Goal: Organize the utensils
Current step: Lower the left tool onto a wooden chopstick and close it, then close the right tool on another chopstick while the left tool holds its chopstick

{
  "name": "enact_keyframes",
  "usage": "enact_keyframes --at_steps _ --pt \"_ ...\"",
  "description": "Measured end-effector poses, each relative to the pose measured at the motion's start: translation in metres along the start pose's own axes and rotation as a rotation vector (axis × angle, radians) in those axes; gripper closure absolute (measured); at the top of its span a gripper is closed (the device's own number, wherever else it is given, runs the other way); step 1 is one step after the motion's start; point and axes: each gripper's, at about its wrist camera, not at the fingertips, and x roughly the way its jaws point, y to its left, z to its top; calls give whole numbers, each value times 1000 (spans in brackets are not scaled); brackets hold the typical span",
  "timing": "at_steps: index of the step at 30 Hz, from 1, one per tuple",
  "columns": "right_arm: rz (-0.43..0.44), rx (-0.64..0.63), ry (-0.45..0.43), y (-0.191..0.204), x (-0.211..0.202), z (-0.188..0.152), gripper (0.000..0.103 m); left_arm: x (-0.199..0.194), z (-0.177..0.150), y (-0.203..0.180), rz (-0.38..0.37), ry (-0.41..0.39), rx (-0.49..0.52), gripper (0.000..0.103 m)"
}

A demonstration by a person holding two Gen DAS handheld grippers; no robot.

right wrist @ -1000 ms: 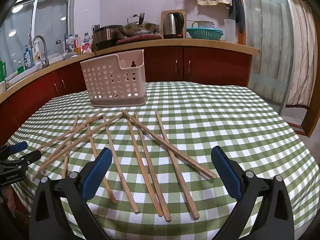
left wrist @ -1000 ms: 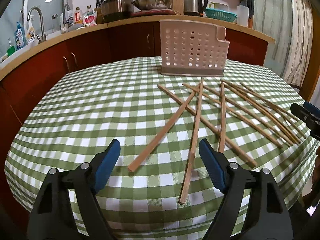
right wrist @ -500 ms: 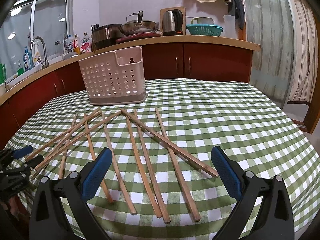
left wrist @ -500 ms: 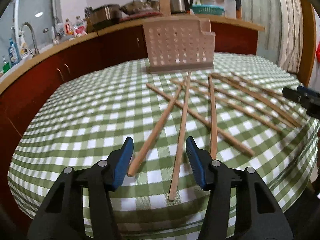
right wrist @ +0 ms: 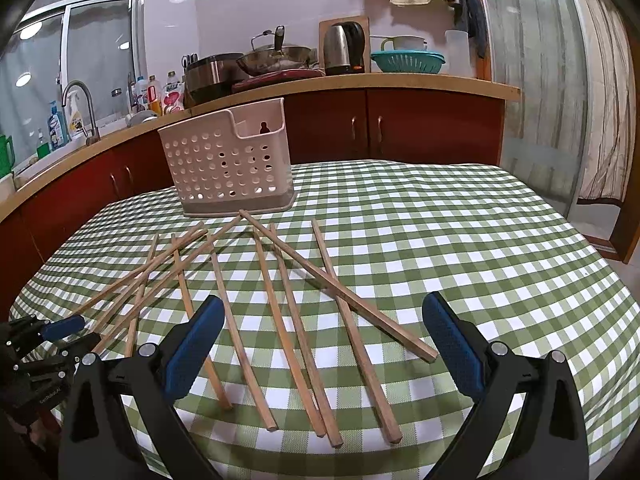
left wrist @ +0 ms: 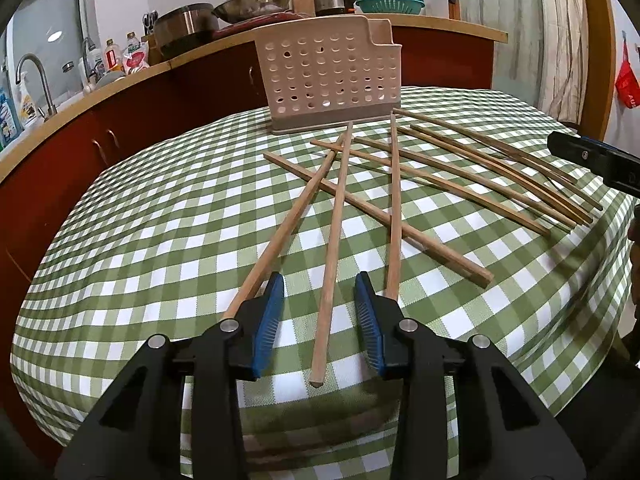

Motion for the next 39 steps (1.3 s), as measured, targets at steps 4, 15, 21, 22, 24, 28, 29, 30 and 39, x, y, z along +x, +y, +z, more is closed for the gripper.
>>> enact_keyframes --at_steps 4,15,21,22,24,28,29,30,39 --pt "0 3 1 0 0 0 7 -1 -2 3 -29 -2 -10 70" --pt "1 8 -1 -1 -1 0 7 -4 -4 3 -102 -6 -23 96" --pt "-2 1 6 -3 0 -2 7 -5 -2 7 -94 -18 -38 96" --pt "-5 -1 8 -4 1 -2 7 -6 -1 8 -92 -22 -40 96" --pt "-11 -3 9 -6 2 -2 7 -8 1 9 -85 -32 -39 97" --pt "-27 -7 9 -13 4 -2 7 -10 4 11 -82 -46 -47 97" --pt "-31 -9 7 -16 5 -1 7 -11 5 12 -82 -49 -50 97" --pt "-36 -11 6 -19 7 0 7 -11 6 13 -82 -52 -51 97" --pt "-24 10 104 -43 30 -4 47 -11 9 17 -74 -59 -70 97"
